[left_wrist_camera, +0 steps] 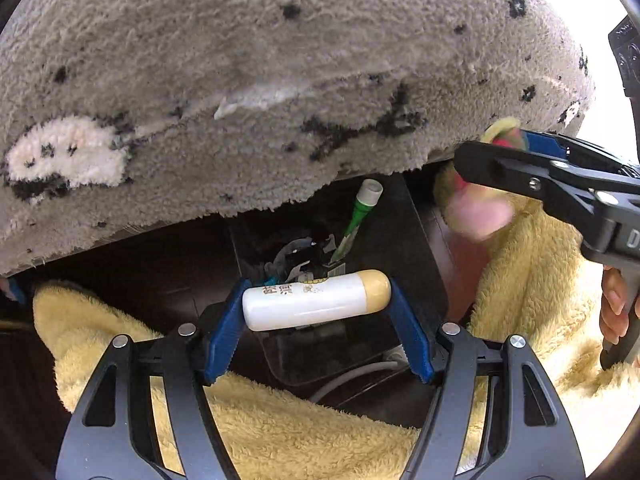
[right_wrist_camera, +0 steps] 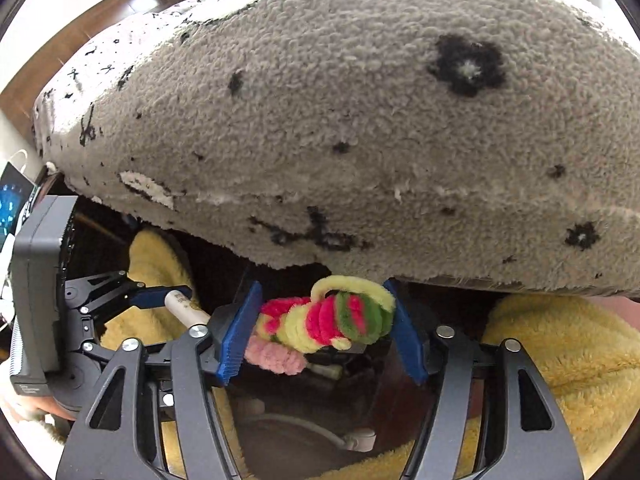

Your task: Collect trash

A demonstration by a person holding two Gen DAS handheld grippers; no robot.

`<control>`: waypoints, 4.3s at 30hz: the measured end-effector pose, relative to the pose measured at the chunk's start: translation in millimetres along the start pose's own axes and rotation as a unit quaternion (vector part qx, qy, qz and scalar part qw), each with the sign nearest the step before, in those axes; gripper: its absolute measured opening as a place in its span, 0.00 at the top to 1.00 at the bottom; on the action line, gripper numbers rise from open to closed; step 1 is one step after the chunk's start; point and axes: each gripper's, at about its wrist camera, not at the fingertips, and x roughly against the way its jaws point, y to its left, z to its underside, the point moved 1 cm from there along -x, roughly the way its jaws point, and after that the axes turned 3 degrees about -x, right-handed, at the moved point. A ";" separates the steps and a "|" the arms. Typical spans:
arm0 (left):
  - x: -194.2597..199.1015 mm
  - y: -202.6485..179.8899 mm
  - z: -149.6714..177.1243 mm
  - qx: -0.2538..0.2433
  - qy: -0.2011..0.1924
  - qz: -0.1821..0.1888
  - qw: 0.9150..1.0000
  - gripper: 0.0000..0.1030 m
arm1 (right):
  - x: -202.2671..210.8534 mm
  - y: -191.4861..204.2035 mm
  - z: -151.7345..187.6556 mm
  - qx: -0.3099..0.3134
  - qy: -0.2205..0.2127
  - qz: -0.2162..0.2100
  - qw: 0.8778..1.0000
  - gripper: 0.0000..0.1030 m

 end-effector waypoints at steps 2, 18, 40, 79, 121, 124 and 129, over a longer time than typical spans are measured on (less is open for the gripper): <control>-2.1 0.0 -1.2 0.001 -0.002 -0.002 1.000 0.24 | 0.8 -0.1 0.3 -0.002 -0.003 0.002 1.000 0.20; 57.2 13.3 -13.9 0.008 -0.068 -0.055 0.996 0.08 | 29.7 -20.1 -8.9 -0.017 -0.029 0.054 0.998 0.04; 226.5 3.2 -54.3 0.018 -0.314 -0.127 0.941 0.08 | 168.0 -2.8 -51.8 0.000 -0.206 0.065 0.976 0.03; 301.8 -9.7 -74.7 0.017 -0.405 -0.144 0.903 0.08 | 252.7 36.0 -81.8 0.026 -0.351 0.150 0.924 0.03; 300.2 -12.6 -76.5 0.020 -0.402 -0.148 0.903 0.08 | 245.7 42.7 -82.1 0.029 -0.342 0.139 0.929 0.03; 300.7 -13.1 -76.3 0.021 -0.402 -0.149 0.903 0.08 | 245.7 42.7 -82.2 0.029 -0.342 0.139 0.929 0.03; 300.4 -12.5 -76.5 0.021 -0.402 -0.148 0.903 0.08 | 245.7 42.9 -82.1 0.029 -0.342 0.139 0.929 0.03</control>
